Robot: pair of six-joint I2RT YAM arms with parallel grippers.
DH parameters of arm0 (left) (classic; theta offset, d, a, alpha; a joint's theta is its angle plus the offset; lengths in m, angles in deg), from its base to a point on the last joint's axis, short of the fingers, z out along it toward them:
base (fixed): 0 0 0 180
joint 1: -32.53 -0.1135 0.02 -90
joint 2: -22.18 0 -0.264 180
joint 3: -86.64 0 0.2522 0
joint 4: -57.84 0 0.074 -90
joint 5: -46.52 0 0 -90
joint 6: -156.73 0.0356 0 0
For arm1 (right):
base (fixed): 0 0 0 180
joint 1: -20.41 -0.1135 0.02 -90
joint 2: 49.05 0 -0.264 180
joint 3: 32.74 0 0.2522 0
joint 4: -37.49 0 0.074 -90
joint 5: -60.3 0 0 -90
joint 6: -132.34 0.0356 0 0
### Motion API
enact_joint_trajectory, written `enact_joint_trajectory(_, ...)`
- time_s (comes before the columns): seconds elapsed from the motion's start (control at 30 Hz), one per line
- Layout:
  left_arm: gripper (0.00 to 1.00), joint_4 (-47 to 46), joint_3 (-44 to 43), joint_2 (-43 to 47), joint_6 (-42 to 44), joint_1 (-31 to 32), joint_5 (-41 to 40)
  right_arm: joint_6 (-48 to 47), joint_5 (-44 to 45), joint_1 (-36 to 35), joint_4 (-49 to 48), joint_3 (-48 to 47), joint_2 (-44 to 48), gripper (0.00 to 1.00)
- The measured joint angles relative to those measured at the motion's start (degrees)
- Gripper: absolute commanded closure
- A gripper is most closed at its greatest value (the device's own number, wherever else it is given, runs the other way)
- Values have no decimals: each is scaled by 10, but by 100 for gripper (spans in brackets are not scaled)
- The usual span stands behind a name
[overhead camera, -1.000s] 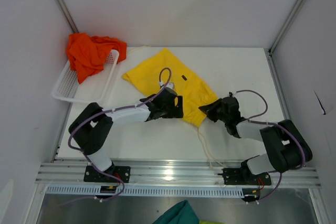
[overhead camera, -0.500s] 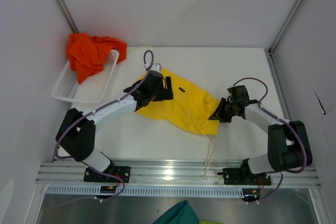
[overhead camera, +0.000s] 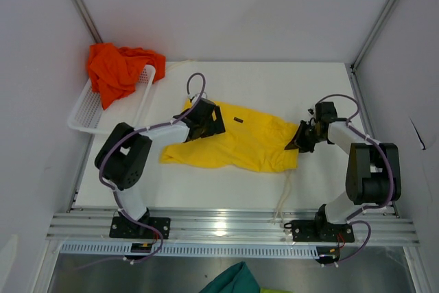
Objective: Fold and stack the shorts
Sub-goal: Fold the shorts
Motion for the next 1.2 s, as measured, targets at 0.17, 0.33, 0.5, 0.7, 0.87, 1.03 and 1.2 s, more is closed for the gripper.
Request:
enact_joint_trajectory(0.17, 9, -5, 6, -28, -26, -1, 0, -17, -23, 14, 0, -39, -47, 97)
enact_joint_trajectory(0.33, 10, 6, -23, -49, -40, -2, -5, -33, -45, 41, 8, -91, -93, 100)
enact_joint_trajectory(0.5, 11, 10, -31, -55, -62, -17, 4, -39, -37, 57, 19, -115, -104, 100)
enact_joint_trajectory(0.7, 11, -17, -19, -52, -88, -66, 48, -40, -31, 75, 28, -116, -111, 100)
enact_joint_trajectory(0.87, 11, -43, 16, -28, -97, -71, 51, -40, -31, 75, 28, -116, -115, 100)
enact_joint_trajectory(1.03, 10, -47, 78, 28, -97, -67, 45, -40, -29, 76, 28, -116, -115, 100)
enact_joint_trajectory(1.2, 9, -39, 107, 95, -104, -21, 23, -40, -27, 76, 28, -116, -115, 100)
